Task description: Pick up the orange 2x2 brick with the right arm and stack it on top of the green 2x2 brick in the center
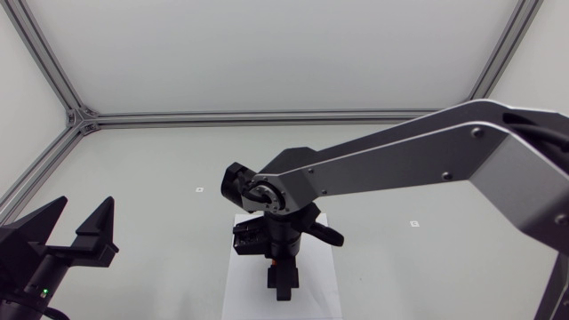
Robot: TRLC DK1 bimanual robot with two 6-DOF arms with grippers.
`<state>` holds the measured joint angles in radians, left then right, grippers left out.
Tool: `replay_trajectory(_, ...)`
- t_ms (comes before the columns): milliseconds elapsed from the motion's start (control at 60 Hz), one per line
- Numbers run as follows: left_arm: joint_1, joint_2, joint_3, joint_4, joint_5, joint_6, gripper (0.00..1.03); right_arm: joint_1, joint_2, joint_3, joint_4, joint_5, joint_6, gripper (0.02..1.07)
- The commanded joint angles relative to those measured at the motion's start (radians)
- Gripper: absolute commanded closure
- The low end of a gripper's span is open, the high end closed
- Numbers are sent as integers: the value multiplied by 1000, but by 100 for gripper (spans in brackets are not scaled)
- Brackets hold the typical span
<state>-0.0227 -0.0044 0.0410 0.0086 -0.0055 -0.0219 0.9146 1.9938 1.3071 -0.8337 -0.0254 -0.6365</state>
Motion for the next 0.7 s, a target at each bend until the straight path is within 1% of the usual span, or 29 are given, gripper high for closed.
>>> replay_trajectory(0,3,-8,-41,-15,4,13,4,-3,-20,-20,-4,4,-9,31)
replay_trajectory(17,3,-8,-41,-15,6,13,4,-3,-24,-22,-4,4,-9,29)
replay_trajectory(50,3,-8,-41,-15,4,13,4,-5,-36,-23,-8,5,-9,22)
replay_trajectory(83,3,-8,-41,-15,4,13,4,-5,-50,-25,-12,5,-8,14)
replay_trajectory(100,3,-8,-41,-15,4,13,4,-6,-61,-26,-16,5,-8,7)
replay_trajectory(117,3,-8,-41,-15,4,13,4,-10,-76,-28,-22,5,-8,6)
replay_trajectory(267,3,-8,-41,-13,4,13,4,-19,-153,-42,-47,5,-8,6)
replay_trajectory(417,3,-8,-41,-15,4,13,4,-26,-302,-78,-82,5,1,6)
replay_trajectory(600,3,-8,-41,-15,4,13,4,-106,-543,-149,-91,2,29,6)
replay_trajectory(650,3,-8,-41,-15,4,13,4,-138,-595,-184,-99,-19,21,6)
replay_trajectory(683,3,-8,-41,-15,4,13,4,-192,-638,-216,-105,-44,20,6)
